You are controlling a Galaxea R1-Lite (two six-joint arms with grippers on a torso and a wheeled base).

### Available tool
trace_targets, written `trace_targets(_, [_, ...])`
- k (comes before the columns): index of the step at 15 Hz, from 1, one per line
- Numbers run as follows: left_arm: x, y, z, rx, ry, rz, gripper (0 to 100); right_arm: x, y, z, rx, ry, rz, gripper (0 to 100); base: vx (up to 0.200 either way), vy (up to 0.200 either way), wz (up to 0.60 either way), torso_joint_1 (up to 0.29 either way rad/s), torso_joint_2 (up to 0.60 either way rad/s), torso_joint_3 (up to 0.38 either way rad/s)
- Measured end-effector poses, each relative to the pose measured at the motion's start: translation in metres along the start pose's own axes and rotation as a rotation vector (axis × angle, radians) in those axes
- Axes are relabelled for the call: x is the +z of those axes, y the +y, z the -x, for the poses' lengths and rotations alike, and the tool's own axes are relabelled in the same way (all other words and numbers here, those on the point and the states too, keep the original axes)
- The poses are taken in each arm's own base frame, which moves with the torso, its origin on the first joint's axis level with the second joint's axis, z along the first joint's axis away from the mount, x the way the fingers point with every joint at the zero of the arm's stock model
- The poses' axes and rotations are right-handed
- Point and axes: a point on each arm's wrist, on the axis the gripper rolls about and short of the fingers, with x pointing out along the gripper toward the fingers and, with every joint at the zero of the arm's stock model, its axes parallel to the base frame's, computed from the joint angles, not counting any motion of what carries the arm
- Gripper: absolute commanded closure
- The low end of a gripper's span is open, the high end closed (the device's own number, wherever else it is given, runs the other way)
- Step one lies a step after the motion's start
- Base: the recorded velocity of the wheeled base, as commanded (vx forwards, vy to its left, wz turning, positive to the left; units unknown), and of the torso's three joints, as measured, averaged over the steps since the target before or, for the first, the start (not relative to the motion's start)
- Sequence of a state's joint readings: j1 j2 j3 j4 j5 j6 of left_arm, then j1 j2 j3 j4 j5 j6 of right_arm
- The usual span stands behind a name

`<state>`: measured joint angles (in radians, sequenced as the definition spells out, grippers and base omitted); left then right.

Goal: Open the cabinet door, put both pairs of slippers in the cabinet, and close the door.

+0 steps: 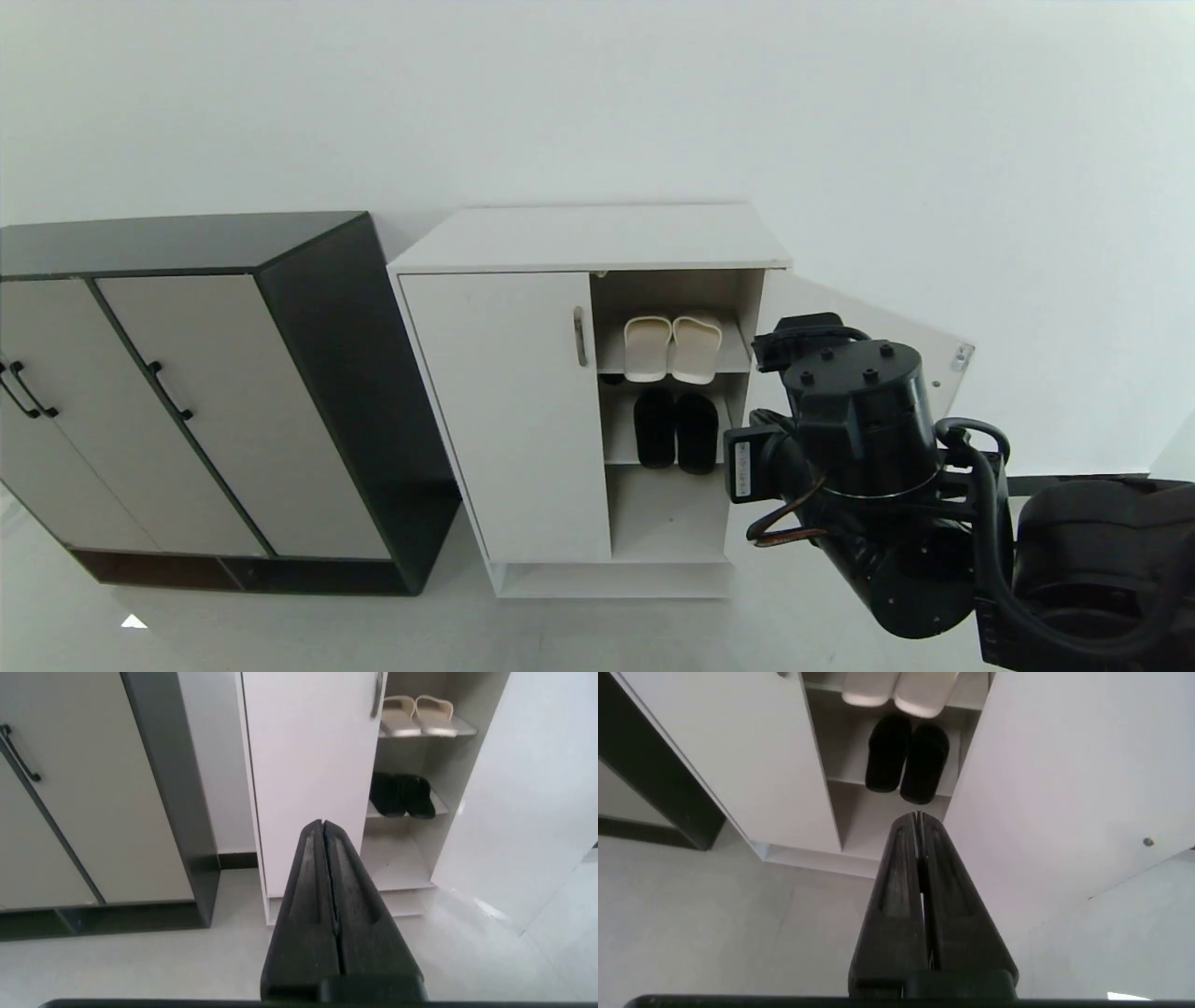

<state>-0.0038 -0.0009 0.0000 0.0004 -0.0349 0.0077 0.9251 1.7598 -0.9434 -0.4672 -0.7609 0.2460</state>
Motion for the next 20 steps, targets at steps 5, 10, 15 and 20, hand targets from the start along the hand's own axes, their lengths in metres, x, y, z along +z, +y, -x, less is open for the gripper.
trace_targets(5, [0.0,0.0,0.0,0.0,0.0,0.0,100,0.0001,-0.0002,0.0,0.0,0.0,0.001,100,0.0,0.0,0.0,0.209,-0.52,-0.309])
trace_targets(10, [0.0,0.0,0.0,0.0,0.0,0.0,100,0.0002,-0.0003,0.0001,0.001,0.0,0.0,100,0.0,0.0,0.0,0.242,-0.57,-0.323])
trace_targets(15, [0.0,0.0,0.0,0.0,0.0,0.0,100,-0.0011,-0.0016,-0.0005,-0.003,0.003,0.007,100,0.0,0.0,0.0,0.098,-0.22,-0.119])
trace_targets(20, [0.0,0.0,0.0,0.001,0.0,0.0,100,-0.0019,-0.002,-0.0008,0.007,0.007,0.009,100,0.0,0.0,-0.36,0.0,0.0,0.0])
